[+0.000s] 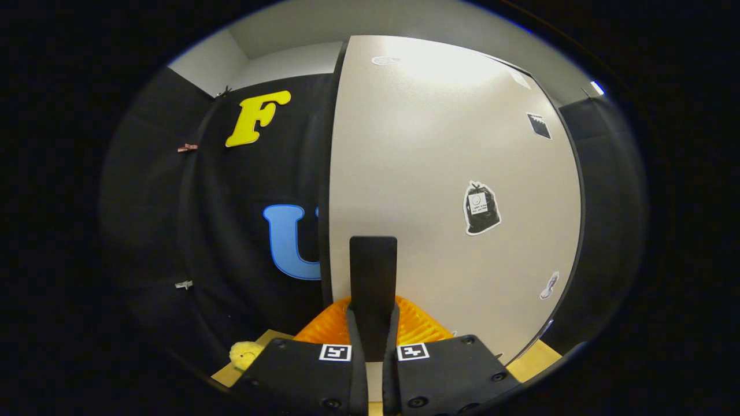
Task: Open the shoe cabinet door, grab the shoes and put them into the shoe cabinet, then close the shoe cabinet door.
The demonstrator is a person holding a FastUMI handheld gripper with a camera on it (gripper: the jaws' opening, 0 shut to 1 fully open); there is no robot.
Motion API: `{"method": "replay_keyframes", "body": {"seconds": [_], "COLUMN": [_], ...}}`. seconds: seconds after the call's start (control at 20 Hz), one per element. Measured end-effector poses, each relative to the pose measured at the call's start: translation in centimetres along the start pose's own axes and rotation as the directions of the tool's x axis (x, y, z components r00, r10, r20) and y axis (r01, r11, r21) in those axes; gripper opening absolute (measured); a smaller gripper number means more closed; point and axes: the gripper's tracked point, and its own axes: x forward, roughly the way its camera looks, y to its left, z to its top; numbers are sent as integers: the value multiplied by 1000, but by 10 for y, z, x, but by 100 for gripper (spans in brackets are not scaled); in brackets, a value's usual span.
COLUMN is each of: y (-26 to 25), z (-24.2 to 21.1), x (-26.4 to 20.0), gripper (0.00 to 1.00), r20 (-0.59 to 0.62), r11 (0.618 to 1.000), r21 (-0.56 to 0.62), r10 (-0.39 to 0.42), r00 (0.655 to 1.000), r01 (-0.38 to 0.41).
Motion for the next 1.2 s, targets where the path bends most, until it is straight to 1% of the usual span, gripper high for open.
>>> {"method": "replay_keyframes", "body": {"seconds": [0.2, 0.3, 0.6, 0.8, 1.0, 1.2], "y": [-8, -23, -65, -107, -162, -217], "z": [9, 10, 15, 18, 23, 27], "x": [-55, -84, -139, -173, -202, -216], "gripper": [14, 14, 13, 13, 13, 12], "r20": [16, 9, -32, -57, -56, -22], "r11": [998, 996, 992, 993, 998, 1000], "r21": [-6, -4, -10, 1, 4, 22], "r10": [62, 86, 125, 118, 70, 14], "r00": [998, 996, 992, 991, 996, 1000], "r01": [-62, -86, -126, -118, -70, -14]}}
